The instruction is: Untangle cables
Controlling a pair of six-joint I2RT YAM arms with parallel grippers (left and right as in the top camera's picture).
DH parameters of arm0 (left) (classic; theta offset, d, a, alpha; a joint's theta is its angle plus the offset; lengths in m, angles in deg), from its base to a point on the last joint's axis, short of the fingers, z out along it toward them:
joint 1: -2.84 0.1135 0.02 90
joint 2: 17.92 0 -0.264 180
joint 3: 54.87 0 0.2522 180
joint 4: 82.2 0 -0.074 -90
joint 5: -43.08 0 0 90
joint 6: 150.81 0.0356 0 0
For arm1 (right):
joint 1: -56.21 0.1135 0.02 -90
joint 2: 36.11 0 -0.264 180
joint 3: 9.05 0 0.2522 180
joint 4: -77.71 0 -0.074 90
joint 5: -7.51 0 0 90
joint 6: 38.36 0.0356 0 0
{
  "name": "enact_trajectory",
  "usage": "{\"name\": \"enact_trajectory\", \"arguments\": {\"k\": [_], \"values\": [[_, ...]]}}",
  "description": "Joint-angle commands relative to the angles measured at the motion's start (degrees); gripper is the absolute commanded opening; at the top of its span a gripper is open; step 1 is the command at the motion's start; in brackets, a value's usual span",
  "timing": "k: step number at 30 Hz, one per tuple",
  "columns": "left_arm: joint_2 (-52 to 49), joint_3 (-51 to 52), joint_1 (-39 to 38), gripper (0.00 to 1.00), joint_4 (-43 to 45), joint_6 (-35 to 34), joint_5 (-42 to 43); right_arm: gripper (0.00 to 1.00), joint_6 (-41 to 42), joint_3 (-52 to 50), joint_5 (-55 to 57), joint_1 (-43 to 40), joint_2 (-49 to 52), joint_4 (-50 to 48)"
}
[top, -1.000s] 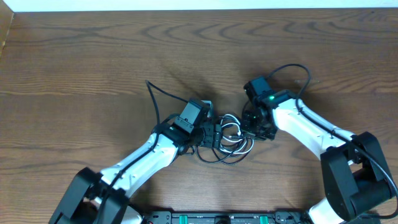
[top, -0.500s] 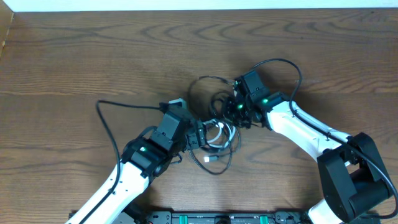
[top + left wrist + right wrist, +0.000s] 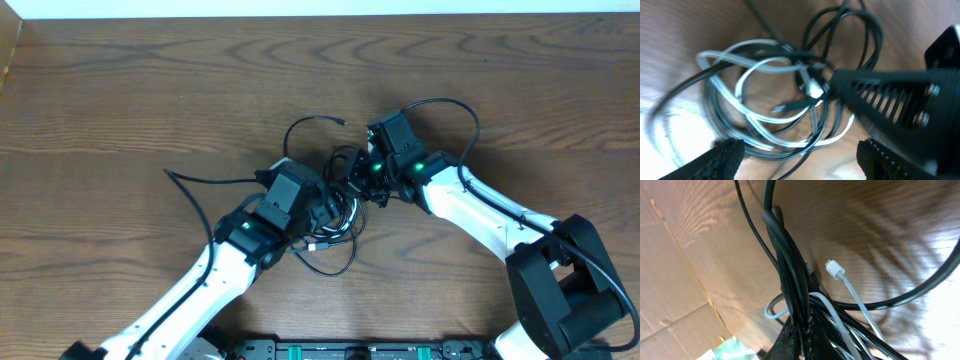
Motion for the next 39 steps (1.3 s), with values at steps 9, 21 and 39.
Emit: {"name": "enact_trajectory", "arguments": {"k": [9,21,39], "values": [[-3.9,0.1,0.4,0.45,6.7,-5.1,-4.9,0.01,-2.8,0.7,-4.4,-0.1,0.0,1.8],[-6.4,0.1,0.5,0.47,6.7,-14.3,-6.8,0.01,-5.6,0.7,-9.7,-1.6,0.0,1.4],[-10.1,0.1,3.3,0.19,9.7,-13.2,-7.7,0.01,-7.7,0.7,-5.5,-1.9,0.0,1.6]]}}
